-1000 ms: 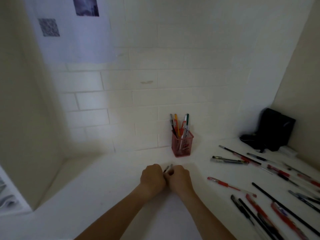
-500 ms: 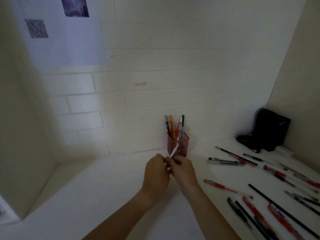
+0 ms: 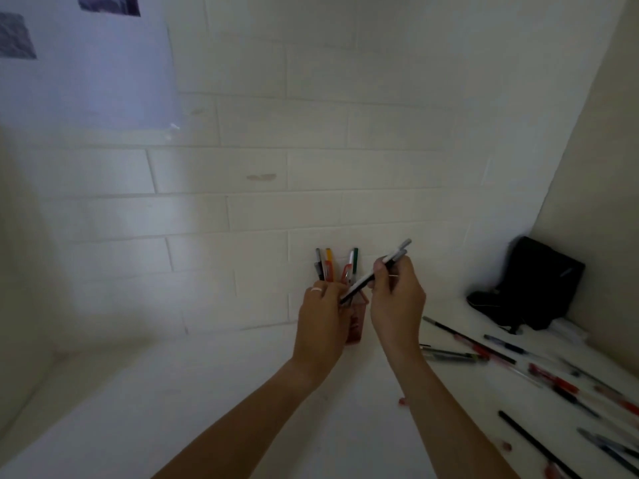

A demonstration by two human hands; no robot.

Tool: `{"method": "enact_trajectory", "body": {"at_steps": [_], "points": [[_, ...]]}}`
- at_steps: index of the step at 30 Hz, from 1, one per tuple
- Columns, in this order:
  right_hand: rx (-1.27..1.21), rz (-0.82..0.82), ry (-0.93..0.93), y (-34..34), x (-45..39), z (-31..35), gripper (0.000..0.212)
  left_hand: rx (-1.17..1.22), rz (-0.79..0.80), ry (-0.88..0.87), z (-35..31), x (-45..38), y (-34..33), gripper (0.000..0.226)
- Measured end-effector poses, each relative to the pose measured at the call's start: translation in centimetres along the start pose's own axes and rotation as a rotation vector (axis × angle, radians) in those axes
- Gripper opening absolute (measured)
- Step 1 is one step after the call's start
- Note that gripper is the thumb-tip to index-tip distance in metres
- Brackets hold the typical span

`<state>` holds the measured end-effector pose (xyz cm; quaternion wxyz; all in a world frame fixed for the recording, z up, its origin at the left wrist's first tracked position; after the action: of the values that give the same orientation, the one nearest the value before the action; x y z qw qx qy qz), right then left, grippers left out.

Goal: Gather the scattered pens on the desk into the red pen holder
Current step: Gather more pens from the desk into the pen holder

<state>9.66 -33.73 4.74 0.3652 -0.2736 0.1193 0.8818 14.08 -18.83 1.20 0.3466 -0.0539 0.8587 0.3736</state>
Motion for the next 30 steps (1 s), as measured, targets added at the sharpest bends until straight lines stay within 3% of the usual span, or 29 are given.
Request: {"method": "enact_trajectory", "body": {"at_steps": [11,14,26,30], "points": [[0.307,0.208,-0.053,-4.1,0.9,-5.7,0.017,-0.026,-0.003,-0.069,0.3,0.3,-1.7,0.013],[0.231,0.153,-0.102,-3.6,1.0,-6.1,0.028,-0.036,-0.021,-0.05,0.5,0.1,-1.1,0.015],[0.11,0.106,-0.218,-0.2,4.2,-6.0,0.014,0.053,0.027,-0.043,-2.0,4.0,1.2,0.012],[0.075,0.111,-0.173,2.1,6.1,-4.4,0.014,-0.051,0.018,-0.109,-3.7,5.8,2.1,0.014]]}}
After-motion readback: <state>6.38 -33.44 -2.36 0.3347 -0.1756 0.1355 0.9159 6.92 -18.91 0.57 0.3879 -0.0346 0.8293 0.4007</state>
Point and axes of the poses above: each hand's wrist, its own x-axis away from the middle knuckle, its own y-axis out of the back of the hand, z = x × y, the point moved 10 cm from there along -x, towards the middle knuckle, and after that the axes turned 6 degrees about -x, right-handed, at the moved point
